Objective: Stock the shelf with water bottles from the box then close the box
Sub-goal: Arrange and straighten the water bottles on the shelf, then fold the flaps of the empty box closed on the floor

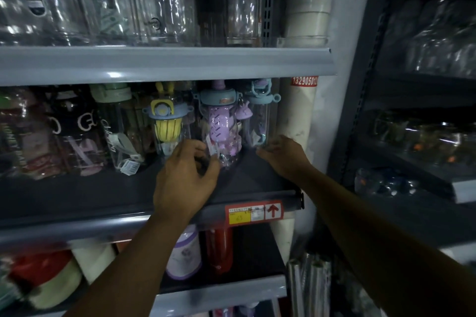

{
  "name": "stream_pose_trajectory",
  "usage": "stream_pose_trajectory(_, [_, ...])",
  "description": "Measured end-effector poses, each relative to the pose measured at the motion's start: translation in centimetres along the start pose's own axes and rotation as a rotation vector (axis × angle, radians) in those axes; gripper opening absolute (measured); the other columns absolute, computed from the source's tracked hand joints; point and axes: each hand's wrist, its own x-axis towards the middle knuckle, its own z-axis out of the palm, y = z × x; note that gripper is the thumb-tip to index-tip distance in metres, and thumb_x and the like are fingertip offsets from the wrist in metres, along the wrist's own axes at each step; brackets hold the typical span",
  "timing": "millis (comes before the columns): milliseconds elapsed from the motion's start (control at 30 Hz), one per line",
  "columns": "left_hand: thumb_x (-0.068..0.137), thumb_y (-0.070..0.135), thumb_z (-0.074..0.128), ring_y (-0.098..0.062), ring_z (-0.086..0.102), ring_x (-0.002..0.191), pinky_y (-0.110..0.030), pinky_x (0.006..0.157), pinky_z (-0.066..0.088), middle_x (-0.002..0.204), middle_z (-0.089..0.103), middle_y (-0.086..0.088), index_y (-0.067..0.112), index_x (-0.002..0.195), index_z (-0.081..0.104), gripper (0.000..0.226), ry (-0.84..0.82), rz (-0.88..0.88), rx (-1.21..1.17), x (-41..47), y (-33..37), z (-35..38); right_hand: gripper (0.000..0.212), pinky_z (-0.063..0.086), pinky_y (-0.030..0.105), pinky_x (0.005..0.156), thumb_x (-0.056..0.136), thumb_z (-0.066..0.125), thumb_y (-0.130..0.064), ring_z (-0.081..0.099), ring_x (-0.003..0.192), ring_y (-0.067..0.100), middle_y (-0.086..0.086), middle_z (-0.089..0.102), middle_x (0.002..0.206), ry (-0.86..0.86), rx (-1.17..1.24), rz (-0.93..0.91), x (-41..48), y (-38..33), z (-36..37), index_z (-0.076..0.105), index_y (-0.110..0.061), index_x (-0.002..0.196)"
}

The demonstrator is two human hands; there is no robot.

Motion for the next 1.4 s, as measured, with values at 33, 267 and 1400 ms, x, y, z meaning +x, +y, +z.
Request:
stream_pose_trajectory(33, [0.09, 0.041, 0.068, -0.006, 0.064, 0.08, -0.039, 0.074, 0.058, 0.093, 0.066, 0.015, 0.029, 0.106, 0.06, 0.022, -0.028, 0.017, -0.002, -0.1, 0.1, -0.1, 0.017, 0.041, 0.015, 0.061, 0.095, 0.066, -0.036, 0.063, 0.082, 0.004, -0.005, 0.068, 0.095, -0.018, -0.015, -0.005, -0.7, -0.1, -0.5, 0.069, -0.02, 0.1])
stream_pose_trajectory(267, [0.092, 0.034, 0.064, -0.011, 0.066, 0.09, -0.04, 0.079, 0.058, 0.098, 0.069, 0.014, 0.028, 0.103, 0.064, 0.012, -0.155, 0.236, -0.085, -1.6, 0.5, -1.4, 0.029, 0.053, 0.022, 0.087, 0.097, 0.066, -0.02, 0.065, 0.106, 0.019, 0.004, 0.068, 0.119, 0.059, -0.04, -0.072, -9.0, -2.3, -5.3, 0.064, -0.011, 0.124])
stream_pose_trajectory(1400, [0.084, 0.057, 0.06, 0.002, 0.056, 0.119, -0.018, 0.098, 0.043, 0.128, 0.061, 0.021, 0.036, 0.132, 0.057, 0.052, -1.514, 0.718, -0.754, -48.4, 20.4, 6.4, 0.056, 0.05, 0.028, 0.1, 0.093, 0.069, -0.044, 0.056, 0.123, 0.009, -0.006, 0.058, 0.138, 0.937, -0.272, 1.236, -75.3, 4.4, -5.5, 0.05, -0.022, 0.141])
